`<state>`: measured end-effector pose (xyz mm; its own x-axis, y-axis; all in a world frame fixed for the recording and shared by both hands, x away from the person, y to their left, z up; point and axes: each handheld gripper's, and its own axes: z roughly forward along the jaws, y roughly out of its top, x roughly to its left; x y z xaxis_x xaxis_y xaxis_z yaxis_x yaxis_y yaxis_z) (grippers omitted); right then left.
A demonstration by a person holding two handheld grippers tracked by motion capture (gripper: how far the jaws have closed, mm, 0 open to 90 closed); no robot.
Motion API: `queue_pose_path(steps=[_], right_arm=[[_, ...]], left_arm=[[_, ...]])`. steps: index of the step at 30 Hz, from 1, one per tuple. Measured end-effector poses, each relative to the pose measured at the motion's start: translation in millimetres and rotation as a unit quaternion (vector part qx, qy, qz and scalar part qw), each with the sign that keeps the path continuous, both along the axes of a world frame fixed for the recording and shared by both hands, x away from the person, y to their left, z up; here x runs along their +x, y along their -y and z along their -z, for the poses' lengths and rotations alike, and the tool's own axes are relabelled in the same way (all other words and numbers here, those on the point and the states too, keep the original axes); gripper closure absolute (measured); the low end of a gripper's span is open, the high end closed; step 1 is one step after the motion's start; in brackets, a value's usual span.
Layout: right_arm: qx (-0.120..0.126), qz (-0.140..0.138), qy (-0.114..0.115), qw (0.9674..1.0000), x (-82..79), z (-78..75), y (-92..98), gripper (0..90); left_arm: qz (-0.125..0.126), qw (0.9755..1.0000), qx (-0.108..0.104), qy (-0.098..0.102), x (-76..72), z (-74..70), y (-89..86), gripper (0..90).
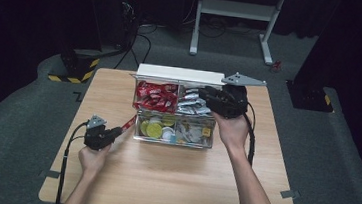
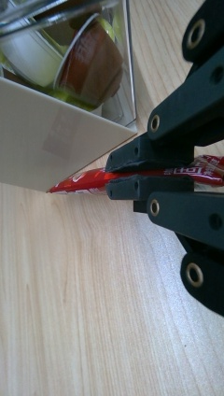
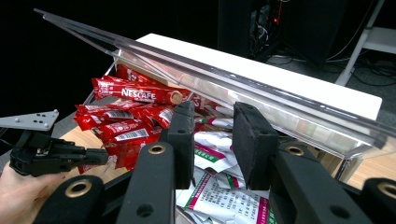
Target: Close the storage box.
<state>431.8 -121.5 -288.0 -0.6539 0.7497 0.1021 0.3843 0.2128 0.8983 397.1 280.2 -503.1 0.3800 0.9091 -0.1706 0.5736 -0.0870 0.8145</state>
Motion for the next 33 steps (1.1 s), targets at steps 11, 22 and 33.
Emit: queue_pose_path(steps=[11,22,33], right_arm=[[-0.005,0.000,0.001,1.0000,-0.3,-1.2,-0.3,69.2],[-0.003,0.000,0.002,1.0000,-0.5,-0.7,-0.1,69.2],[-0.004,0.001,0.002,1.0000,-3.2,-0.5,2.5,68.9]], left_arm=[[0.007,0.9999,0.011,-0.009,1.5,4.6,5.1,84.7],[0.002,0.9999,0.003,-0.013,-1.0,7.8,-4.2,77.5],[-0.035,0.9993,0.005,-0.012,-9.2,9.6,-26.9,65.0]])
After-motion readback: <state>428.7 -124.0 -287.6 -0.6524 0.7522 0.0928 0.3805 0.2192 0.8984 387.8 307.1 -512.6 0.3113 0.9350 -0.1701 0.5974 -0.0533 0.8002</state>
